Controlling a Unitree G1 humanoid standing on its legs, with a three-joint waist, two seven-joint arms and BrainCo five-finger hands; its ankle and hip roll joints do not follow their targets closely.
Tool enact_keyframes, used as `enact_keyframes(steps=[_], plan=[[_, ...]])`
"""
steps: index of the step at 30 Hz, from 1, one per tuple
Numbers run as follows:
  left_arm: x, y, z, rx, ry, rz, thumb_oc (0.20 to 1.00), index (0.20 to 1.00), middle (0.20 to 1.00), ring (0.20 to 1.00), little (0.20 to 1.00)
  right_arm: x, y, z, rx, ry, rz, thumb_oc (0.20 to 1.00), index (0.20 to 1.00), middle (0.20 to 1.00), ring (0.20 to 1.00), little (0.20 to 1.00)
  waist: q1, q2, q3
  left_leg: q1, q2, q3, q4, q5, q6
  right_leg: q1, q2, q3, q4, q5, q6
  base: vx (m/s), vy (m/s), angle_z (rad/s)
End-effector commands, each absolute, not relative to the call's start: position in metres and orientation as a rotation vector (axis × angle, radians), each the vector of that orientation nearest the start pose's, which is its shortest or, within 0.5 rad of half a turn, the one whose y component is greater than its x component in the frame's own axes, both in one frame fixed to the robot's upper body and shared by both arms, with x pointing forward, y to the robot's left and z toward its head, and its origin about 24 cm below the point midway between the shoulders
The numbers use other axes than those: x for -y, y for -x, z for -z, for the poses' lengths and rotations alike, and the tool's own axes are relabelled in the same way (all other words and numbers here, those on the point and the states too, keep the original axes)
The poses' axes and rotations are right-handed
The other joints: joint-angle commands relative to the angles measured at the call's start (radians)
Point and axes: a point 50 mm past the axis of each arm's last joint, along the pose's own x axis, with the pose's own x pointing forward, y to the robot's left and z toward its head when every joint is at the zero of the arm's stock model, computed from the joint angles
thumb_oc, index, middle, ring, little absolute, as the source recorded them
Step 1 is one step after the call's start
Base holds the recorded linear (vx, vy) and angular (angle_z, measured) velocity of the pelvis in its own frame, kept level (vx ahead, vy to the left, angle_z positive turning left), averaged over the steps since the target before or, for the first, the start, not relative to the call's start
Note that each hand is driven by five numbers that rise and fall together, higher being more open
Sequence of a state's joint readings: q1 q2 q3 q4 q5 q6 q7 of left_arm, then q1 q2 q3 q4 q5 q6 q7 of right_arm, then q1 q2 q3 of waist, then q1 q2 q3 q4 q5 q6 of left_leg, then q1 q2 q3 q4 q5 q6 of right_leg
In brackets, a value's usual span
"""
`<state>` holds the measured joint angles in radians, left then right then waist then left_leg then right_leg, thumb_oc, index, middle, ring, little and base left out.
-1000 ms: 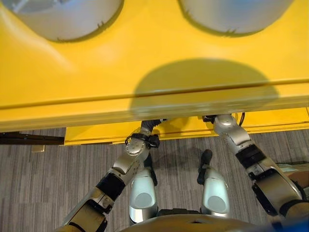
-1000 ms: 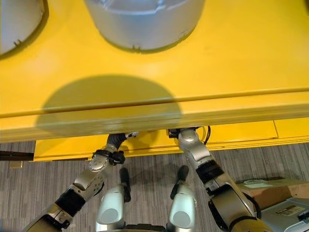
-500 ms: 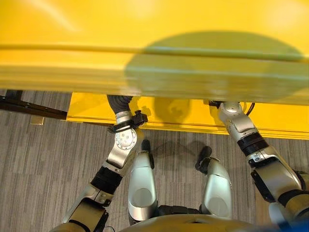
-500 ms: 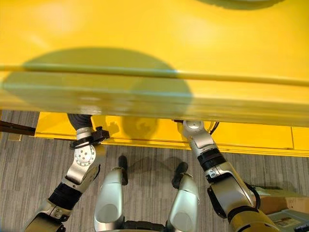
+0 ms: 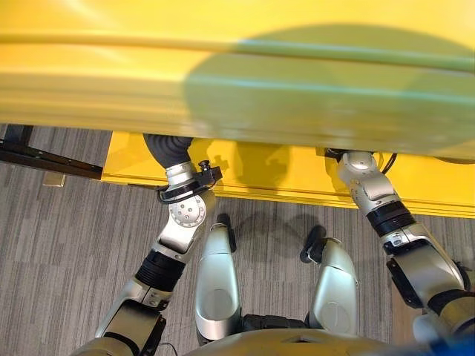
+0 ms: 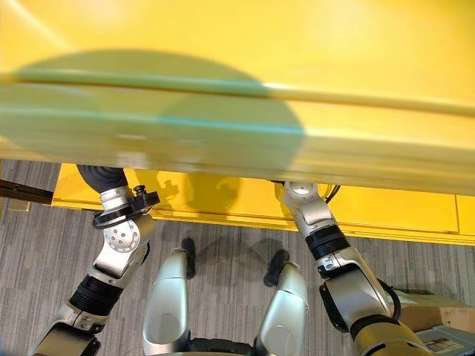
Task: Move parts from the plastic box to the shelf.
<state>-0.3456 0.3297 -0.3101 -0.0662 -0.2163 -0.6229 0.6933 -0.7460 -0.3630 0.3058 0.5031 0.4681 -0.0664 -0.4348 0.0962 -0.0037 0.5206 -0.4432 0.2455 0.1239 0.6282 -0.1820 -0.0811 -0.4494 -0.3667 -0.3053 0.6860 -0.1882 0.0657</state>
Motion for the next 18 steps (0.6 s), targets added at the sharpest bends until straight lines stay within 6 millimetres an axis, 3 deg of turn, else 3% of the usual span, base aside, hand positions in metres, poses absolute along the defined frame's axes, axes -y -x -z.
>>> enact_keyframes(steps=[1,5,9,10,18], plan=[[-0.136,-0.251,-0.204,1.026,0.337,-0.07,1.0,1.0,1.0,1.0,1.0,0.156,-0.378,-0.137,0.099,-0.059,0.168,0.2,0.2,0.2,0.2,0.2,-0.008,0.015,-0.001,0.009,-0.007,0.124,-0.001,0.002,0.061,0.008,0.048,0.001,0.165,-0.111,-0.053,-0.1,0.009,0.06],[-0.13,-0.252,-0.207,1.038,0.347,-0.001,1.0,1.0,1.0,1.0,1.0,0.163,-0.383,-0.143,0.089,-0.012,0.153,0.2,0.2,0.2,0.2,0.2,-0.017,0.018,-0.001,-0.019,0.008,0.132,0.056,-0.025,0.067,-0.034,0.031,0.009,0.226,-0.129,-0.058,-0.12,0.011,0.08],[-0.119,-0.252,-0.212,1.039,0.338,0.095,1.0,1.0,1.0,1.0,1.0,0.167,-0.388,-0.153,0.074,0.015,0.133,0.2,0.2,0.2,0.2,0.2,-0.026,0.009,-0.001,-0.089,0.023,0.114,0.211,-0.102,0.082,-0.1,0.021,0.026,0.323,-0.167,-0.077,-0.11,-0.006,0.02],[-0.115,-0.253,-0.213,1.039,0.347,0.122,1.0,1.0,1.0,1.0,1.0,0.169,-0.39,-0.158,0.071,0.041,0.132,0.2,0.2,0.2,0.2,0.2,-0.031,0.004,-0.001,-0.12,0.027,0.101,0.292,-0.144,0.089,-0.131,0.022,0.037,0.371,-0.188,-0.088,-0.09,-0.001,-0.1],[-0.103,-0.256,-0.216,1.024,0.363,0.2,1.0,1.0,1.0,1.0,1.0,0.176,-0.396,-0.164,0.051,0.081,0.107,0.2,0.2,0.2,0.2,0.2,-0.056,-0.006,-0.021,-0.235,0.045,0.061,0.539,-0.256,0.102,-0.245,0.034,0.078,0.513,-0.24,-0.105,-0.05,0.019,-0.08]])
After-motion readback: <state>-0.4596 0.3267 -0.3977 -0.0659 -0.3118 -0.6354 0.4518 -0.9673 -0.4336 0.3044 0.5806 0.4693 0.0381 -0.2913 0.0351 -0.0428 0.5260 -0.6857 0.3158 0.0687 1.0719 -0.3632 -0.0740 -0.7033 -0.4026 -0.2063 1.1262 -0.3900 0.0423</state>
